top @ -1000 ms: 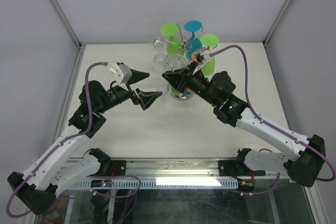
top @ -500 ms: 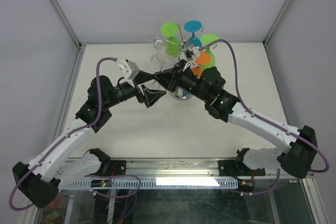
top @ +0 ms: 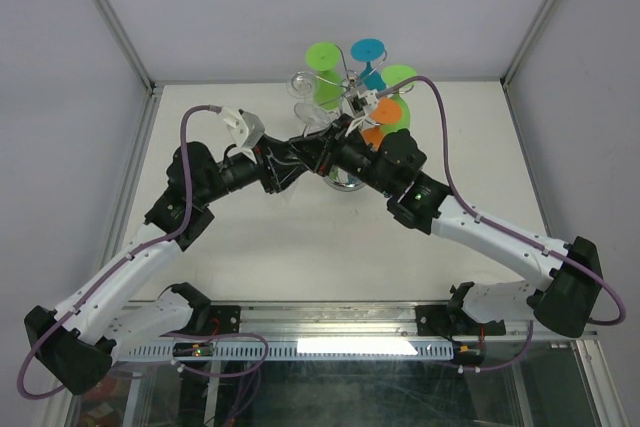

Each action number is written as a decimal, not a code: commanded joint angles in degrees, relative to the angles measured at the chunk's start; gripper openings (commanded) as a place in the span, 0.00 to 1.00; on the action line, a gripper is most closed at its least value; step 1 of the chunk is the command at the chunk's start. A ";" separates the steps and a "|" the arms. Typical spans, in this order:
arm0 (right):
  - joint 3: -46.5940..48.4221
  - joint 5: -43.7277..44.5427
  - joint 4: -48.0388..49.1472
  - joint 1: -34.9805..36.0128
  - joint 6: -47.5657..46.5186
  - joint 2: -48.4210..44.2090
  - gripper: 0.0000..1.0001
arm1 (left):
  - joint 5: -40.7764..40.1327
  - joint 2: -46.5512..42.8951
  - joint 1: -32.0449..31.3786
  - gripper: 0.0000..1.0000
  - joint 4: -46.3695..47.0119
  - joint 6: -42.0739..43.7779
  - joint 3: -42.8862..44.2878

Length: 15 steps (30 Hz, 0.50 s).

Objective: Place the wine glass upside down on the wine glass rack
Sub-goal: Turn the wine glass upside down at the wine rack.

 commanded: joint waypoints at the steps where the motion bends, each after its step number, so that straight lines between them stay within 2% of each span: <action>1: 2.45 -0.56 4.02 0.85 1.15 -1.55 0.00 | -0.48 0.18 0.54 0.23 3.55 1.34 2.23; 5: 2.23 -0.09 4.19 0.87 0.70 -1.80 0.06 | -1.06 0.38 0.60 0.01 3.53 1.14 2.31; 8: 1.83 1.00 4.28 0.87 0.05 -2.18 0.11 | -1.70 0.07 0.54 0.00 3.65 0.90 2.05; 15: 0.25 4.47 6.80 0.85 -0.48 -3.33 0.29 | -2.34 -0.40 0.57 0.00 3.95 -0.02 1.49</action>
